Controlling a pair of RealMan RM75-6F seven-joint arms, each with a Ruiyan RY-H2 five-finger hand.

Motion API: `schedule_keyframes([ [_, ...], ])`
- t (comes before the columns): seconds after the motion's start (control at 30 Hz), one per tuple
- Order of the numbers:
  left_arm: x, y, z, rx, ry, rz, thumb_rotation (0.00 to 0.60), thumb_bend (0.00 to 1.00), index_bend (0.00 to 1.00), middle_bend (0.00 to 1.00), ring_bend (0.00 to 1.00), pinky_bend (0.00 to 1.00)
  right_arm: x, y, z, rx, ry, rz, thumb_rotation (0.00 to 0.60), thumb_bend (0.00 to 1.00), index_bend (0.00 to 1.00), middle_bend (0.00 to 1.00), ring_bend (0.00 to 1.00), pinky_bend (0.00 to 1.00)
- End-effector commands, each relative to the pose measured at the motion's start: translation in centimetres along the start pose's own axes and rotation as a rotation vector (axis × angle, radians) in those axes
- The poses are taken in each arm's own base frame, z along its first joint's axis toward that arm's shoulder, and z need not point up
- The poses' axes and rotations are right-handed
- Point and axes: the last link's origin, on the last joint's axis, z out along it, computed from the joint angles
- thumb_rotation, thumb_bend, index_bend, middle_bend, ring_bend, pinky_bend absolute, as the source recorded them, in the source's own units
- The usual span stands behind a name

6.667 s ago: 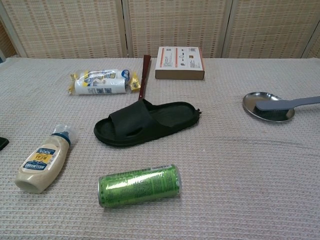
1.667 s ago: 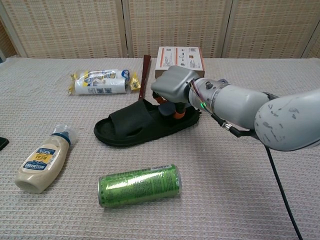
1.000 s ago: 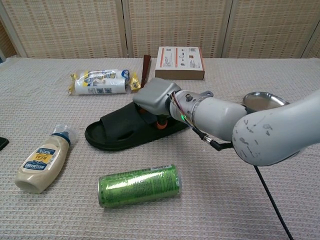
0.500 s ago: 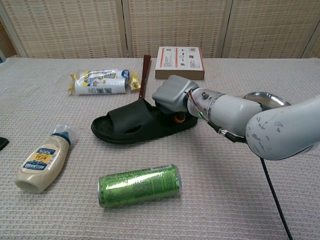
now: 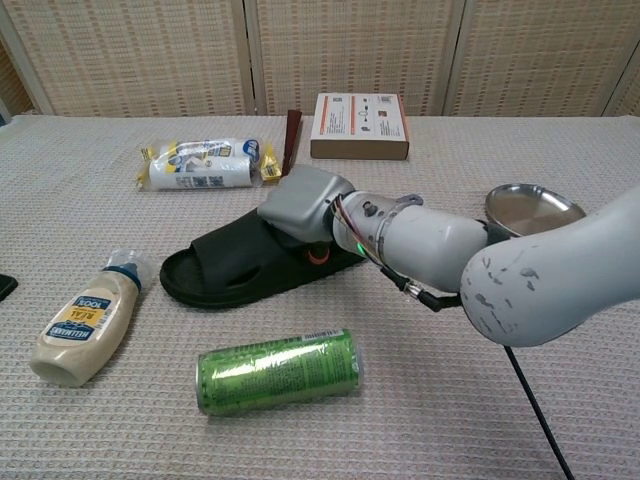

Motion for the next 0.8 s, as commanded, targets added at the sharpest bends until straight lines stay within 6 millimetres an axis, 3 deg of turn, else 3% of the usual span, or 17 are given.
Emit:
schedule_keyframes([
  [0.03,0.0,0.0,0.0,0.000,0.001,0.000,0.600,0.51,0.00,0.00,0.00,0.10,-0.2,0.5,-0.1,-0.013,-0.004,-0.015,0.600,0.45,0.94,0.66,0.62,0.99],
  [0.37,-0.2,0.2,0.1,-0.003,-0.006,0.001,0.600,0.51,0.00,0.00,0.00,0.10,-2.1,4.0,-1.1,-0.091,-0.058,-0.056,0.600,0.45,0.94,0.66,0.62,0.99],
  [0.7,-0.2,0.2,0.2,-0.004,-0.008,0.002,0.600,0.51,0.00,0.00,0.00,0.10,0.0,0.8,-0.6,-0.009,-0.003,-0.002,0.600,0.45,0.94,0.66,0.62,0.99],
  [0.8,-0.1,0.2,0.1,-0.005,-0.006,0.002,0.600,0.51,0.00,0.00,0.00,0.10,0.1,0.7,-0.5,-0.012,0.004,-0.013,0.600,0.45,0.94,0.66,0.62,0.99],
])
